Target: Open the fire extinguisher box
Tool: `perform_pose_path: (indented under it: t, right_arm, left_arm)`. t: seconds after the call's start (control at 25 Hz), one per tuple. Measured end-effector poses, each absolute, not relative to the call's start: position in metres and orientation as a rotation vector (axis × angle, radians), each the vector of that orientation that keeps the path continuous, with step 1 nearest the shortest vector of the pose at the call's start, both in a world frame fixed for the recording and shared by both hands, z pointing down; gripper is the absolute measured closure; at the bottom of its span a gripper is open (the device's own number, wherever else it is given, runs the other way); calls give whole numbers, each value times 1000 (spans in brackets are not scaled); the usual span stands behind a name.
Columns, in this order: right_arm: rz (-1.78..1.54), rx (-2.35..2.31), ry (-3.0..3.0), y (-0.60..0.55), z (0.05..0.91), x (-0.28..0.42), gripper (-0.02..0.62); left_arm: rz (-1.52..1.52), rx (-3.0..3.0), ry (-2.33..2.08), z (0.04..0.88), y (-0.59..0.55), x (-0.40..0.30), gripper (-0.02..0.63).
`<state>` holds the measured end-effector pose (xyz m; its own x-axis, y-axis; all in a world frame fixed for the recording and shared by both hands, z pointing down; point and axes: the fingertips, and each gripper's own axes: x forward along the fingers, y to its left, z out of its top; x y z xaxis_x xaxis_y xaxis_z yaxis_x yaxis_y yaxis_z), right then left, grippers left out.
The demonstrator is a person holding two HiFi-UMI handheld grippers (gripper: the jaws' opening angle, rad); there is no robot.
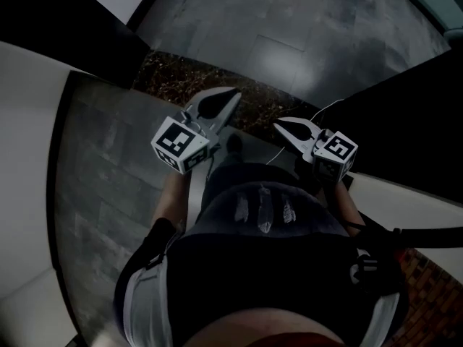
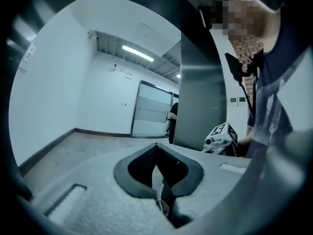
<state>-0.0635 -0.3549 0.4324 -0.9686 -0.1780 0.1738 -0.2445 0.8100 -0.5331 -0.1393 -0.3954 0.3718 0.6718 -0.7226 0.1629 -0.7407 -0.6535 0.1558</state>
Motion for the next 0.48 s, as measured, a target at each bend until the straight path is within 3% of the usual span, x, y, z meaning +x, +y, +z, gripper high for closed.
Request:
perform_pose_path:
  t: [0.12, 0.28, 0.48]
  right_arm:
    - [932, 318, -2869, -389, 414, -123, 594]
    - [878, 250, -2864, -385, 419, -129, 594]
    - [925, 267, -2828, -416, 419, -185, 594]
  left_arm:
    - [131, 2697, -1137, 360, -429, -185, 606]
    - [178, 2720, -1136, 353, -424, -183, 606]
    - [147, 2641, -1118, 374, -460, -234, 606]
